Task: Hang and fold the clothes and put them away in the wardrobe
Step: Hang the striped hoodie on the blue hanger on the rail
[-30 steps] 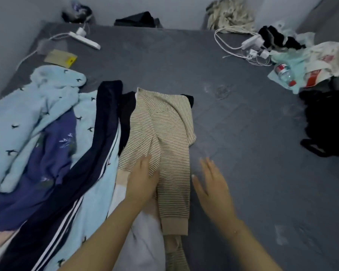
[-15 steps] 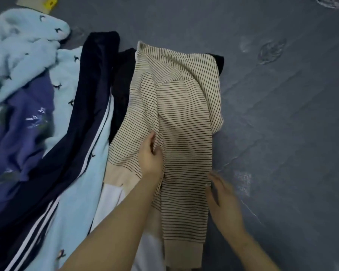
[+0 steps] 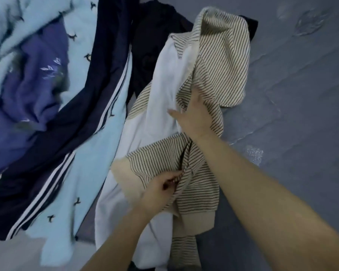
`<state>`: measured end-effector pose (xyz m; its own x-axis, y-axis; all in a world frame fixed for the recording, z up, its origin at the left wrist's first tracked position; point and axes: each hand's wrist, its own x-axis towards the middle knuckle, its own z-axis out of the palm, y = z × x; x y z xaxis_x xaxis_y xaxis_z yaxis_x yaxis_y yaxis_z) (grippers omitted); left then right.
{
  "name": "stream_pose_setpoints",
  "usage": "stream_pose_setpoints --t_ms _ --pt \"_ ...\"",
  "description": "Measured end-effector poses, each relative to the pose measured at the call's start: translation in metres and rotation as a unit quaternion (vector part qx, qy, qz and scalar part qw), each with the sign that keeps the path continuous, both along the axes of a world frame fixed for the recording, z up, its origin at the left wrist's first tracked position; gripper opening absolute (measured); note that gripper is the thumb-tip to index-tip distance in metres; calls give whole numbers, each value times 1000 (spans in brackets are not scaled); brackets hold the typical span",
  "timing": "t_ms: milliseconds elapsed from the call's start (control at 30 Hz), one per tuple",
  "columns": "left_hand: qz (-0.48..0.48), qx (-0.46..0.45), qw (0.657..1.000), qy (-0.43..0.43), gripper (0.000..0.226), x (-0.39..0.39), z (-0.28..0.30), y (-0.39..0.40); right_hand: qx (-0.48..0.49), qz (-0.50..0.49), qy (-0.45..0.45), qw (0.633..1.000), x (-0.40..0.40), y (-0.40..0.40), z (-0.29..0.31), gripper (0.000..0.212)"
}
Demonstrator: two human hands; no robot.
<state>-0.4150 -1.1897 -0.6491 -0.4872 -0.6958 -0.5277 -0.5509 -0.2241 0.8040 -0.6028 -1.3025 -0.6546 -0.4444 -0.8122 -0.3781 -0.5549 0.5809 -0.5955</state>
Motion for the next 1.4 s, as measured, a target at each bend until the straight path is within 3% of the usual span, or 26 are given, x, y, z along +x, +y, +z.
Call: stream_pose_setpoints --t_ms 67,167,233,333,467,567,700,767,800,867,933,1000,1100,1167,1267,1400 --pt "-3 25 999 27 44 4 4 -4 45 12 16 999 4 4 -15 61" --pt "31 47 998 41 37 11 10 -8 -40 -62 -25 997 10 33 -16 29" --pt "67 23 997 20 33 16 14 -11 -121 -149 -72 979 13 63 -5 28" --pt "90 -36 995 3 29 15 25 -22 -160 -283 -162 932 16 129 11 27" --pt "97 -58 994 12 32 0 39 -29 -115 -407 -245 872 33 238 26 23" --pt "26 -122 992 -13 37 -28 40 -28 -50 -445 -238 862 49 307 28 25" --pt "-44 -224 970 -80 54 -67 28 -26 118 -358 -202 904 58 360 23 16" --pt "-161 -287 936 -126 67 -82 16 -28 176 -342 -166 908 60 370 19 13" --pt "-252 -307 901 -174 72 -87 9 -30 192 -349 -160 903 61 370 19 11" --pt "-387 -296 833 -264 76 -91 -2 -33 167 -351 -105 915 60 365 17 21" --pt "-410 -293 810 -300 67 -91 -10 -34 86 -323 -7 943 55 355 18 36" --pt "-358 -324 836 -259 38 -88 -12 -36 22 -277 43 960 44 341 19 44" --pt "-307 -291 893 -151 11 -82 -4 -40 -36 -169 16 985 23 317 23 51" --pt "-302 -235 920 -85 10 -79 13 -38 -81 -81 -4 993 11 297 28 53" --pt "-310 -175 934 -38 15 -76 50 -31 -116 2 -16 993 7 270 40 57" --pt "-346 -154 926 -6 20 -69 97 -21 -141 -14 -13 990 10 260 65 21"
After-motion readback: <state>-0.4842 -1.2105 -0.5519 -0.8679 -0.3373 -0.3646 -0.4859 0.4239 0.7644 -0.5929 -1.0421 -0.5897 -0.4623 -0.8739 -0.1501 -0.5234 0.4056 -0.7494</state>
